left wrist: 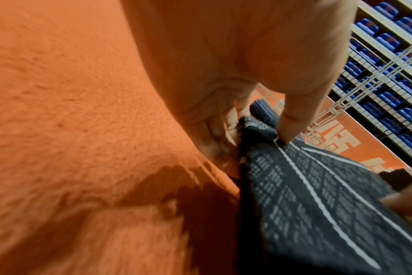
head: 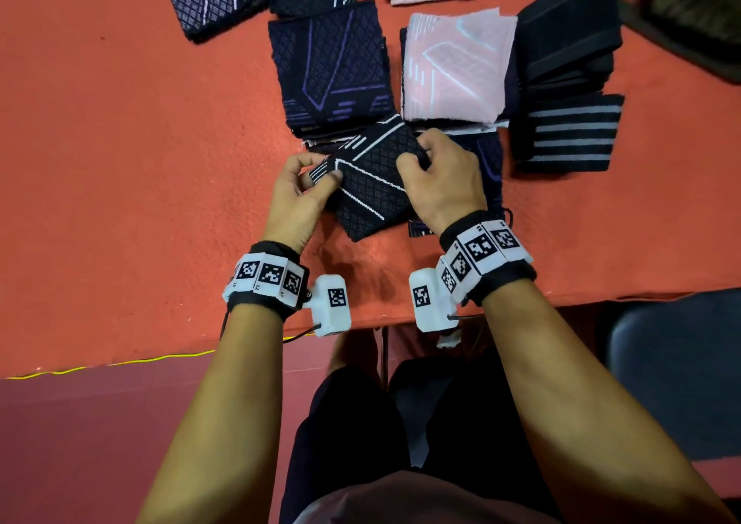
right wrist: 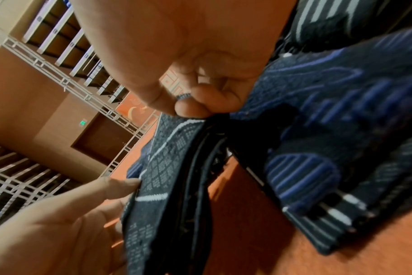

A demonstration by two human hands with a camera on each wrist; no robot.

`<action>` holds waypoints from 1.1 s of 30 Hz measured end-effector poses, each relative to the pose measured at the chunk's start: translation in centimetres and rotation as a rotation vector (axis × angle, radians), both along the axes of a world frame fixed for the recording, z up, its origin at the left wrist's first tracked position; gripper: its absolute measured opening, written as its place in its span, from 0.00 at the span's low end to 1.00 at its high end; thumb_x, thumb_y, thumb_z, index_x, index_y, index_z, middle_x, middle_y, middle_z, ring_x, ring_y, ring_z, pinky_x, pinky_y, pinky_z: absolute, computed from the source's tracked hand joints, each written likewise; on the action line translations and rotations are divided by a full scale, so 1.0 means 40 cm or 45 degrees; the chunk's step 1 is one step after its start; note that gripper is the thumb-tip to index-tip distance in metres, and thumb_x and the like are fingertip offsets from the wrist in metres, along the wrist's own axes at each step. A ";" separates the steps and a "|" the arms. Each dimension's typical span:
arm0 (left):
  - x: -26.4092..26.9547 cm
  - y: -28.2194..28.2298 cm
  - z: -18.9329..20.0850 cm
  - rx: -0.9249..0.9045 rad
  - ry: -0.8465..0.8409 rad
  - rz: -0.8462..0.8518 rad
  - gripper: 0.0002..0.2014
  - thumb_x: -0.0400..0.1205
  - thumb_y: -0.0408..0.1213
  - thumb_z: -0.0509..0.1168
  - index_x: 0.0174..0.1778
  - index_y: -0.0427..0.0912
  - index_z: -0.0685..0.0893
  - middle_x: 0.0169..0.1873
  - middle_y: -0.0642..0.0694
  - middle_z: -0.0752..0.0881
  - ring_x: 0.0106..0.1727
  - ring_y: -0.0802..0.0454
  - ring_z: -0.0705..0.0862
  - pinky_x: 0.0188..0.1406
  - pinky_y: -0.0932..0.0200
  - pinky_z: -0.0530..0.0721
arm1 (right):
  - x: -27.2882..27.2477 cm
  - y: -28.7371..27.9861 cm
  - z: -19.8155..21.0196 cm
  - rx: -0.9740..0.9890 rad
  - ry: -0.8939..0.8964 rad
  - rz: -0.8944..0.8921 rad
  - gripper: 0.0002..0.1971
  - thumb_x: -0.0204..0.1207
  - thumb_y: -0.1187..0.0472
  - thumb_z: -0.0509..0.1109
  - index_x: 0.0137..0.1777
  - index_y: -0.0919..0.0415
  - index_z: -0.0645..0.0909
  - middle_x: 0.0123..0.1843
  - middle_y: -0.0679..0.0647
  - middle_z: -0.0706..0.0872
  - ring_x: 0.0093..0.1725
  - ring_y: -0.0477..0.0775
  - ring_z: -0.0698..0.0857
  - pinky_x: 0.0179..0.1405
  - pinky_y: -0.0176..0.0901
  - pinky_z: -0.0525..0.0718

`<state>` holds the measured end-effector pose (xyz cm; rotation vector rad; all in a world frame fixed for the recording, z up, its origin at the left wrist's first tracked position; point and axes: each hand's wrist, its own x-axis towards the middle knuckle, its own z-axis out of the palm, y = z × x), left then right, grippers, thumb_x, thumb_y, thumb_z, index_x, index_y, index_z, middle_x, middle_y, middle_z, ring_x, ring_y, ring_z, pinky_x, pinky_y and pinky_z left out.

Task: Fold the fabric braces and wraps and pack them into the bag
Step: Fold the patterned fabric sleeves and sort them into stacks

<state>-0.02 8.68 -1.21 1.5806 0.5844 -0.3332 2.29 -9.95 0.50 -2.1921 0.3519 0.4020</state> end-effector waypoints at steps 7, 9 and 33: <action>0.006 -0.093 0.000 -0.066 0.011 -0.102 0.18 0.82 0.21 0.67 0.62 0.44 0.74 0.41 0.54 0.89 0.44 0.57 0.87 0.47 0.57 0.87 | -0.016 -0.089 -0.030 -0.104 0.067 -0.162 0.11 0.77 0.50 0.63 0.38 0.56 0.74 0.37 0.54 0.83 0.42 0.59 0.80 0.41 0.47 0.72; 0.008 -0.114 -0.002 -0.062 0.001 -0.145 0.19 0.82 0.21 0.67 0.63 0.45 0.72 0.43 0.53 0.88 0.45 0.58 0.86 0.47 0.57 0.87 | -0.020 -0.112 -0.036 -0.087 0.080 -0.179 0.15 0.76 0.49 0.63 0.35 0.59 0.72 0.32 0.54 0.82 0.38 0.60 0.83 0.39 0.53 0.78; 0.031 -0.205 -0.080 0.301 -0.119 -0.404 0.16 0.74 0.36 0.74 0.43 0.56 0.72 0.40 0.49 0.78 0.40 0.54 0.75 0.44 0.53 0.80 | -0.041 -0.226 -0.065 -0.027 0.073 -0.314 0.13 0.69 0.55 0.76 0.40 0.48 0.72 0.40 0.50 0.83 0.40 0.57 0.86 0.45 0.57 0.87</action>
